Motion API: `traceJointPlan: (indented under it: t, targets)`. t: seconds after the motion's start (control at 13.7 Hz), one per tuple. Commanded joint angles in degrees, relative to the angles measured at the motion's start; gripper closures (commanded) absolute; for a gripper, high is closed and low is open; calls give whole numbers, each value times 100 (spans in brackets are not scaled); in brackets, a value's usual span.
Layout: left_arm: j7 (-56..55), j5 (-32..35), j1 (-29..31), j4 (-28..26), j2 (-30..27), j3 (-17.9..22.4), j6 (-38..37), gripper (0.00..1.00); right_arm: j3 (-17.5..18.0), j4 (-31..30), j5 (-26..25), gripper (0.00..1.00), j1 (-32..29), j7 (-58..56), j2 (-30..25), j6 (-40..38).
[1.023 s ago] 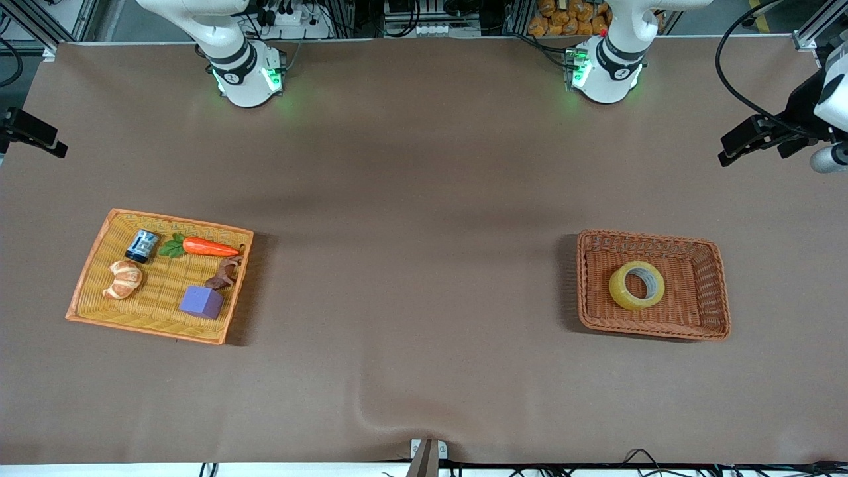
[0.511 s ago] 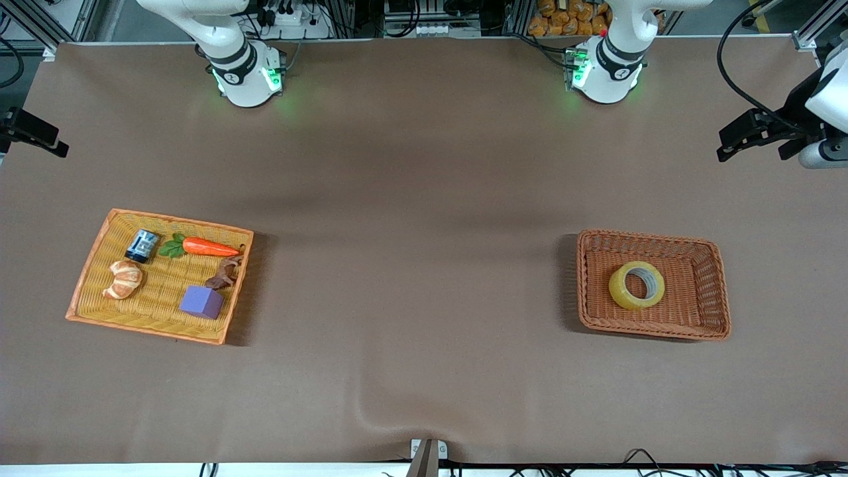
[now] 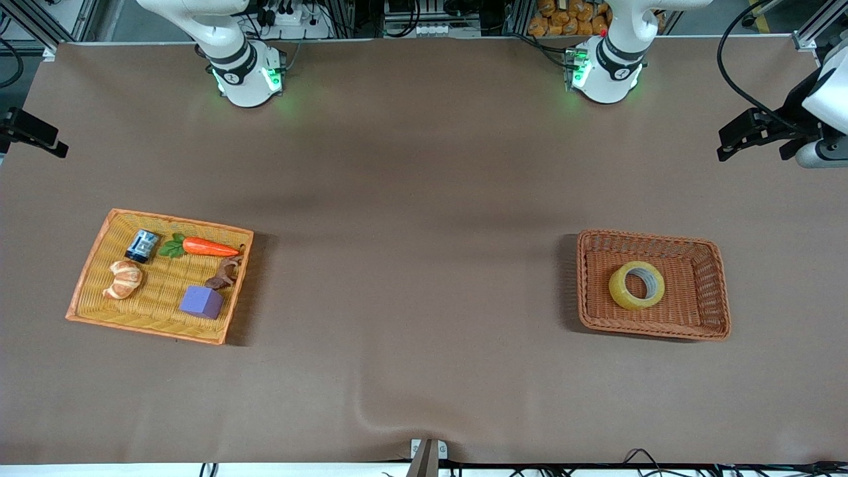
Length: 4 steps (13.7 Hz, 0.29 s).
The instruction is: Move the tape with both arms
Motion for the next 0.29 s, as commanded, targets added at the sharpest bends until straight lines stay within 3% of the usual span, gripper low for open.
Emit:
traceJointPlan:
  t: [0.0, 0.22]
  targets:
    - [25, 154, -47, 17, -82, -2, -100, 0, 55, 37, 101, 0, -125, -71, 1, 29]
    - [-2, 154, -38, 17, -91, 7, -109, 0, 46, 55, 119, 0, -143, -185, -34, -15]
